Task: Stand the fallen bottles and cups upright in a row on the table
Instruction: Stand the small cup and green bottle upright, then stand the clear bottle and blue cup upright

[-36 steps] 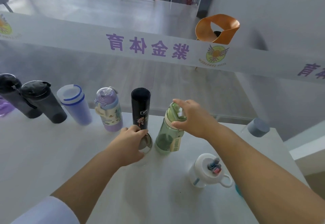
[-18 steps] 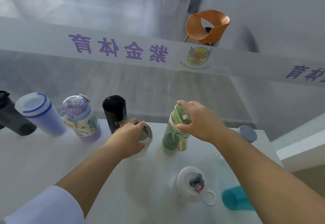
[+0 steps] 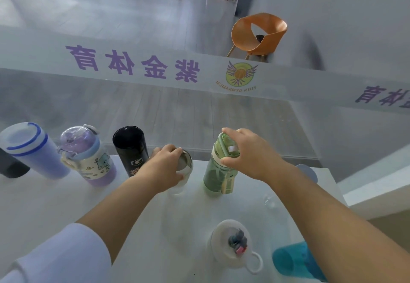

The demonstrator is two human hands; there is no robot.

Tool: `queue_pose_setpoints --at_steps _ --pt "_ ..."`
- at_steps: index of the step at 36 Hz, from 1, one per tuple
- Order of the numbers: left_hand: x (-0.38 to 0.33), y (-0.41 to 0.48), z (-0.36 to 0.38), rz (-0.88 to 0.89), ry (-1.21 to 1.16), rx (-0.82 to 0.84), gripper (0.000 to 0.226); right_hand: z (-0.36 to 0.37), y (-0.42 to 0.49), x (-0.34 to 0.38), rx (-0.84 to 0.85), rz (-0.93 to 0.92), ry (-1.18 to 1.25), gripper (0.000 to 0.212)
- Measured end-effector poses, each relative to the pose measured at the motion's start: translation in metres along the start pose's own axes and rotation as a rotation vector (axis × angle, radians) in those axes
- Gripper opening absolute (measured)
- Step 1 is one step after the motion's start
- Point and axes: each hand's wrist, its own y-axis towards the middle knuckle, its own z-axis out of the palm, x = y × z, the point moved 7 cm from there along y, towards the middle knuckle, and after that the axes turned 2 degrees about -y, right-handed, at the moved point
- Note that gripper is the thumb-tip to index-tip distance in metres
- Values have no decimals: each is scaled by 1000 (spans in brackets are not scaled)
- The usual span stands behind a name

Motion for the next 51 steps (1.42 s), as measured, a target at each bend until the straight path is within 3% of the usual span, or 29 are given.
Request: queue_pose_setpoints --at_steps 26,36,48,51 --pt "-3 -3 0 53 31 17 64 4 -6 -5 87 138 -48 83" --pt "-17 -24 -21 113 89 -80 30 -31 -34 -13 -54 94 -1 56" --pt "-72 -69 22 156 -86 -30 42 -39 -111 -79 -63 111 1 41" --pt "-89 -80 39 127 -158 7 56 -38 -124 -97 -67 91 -10 41"
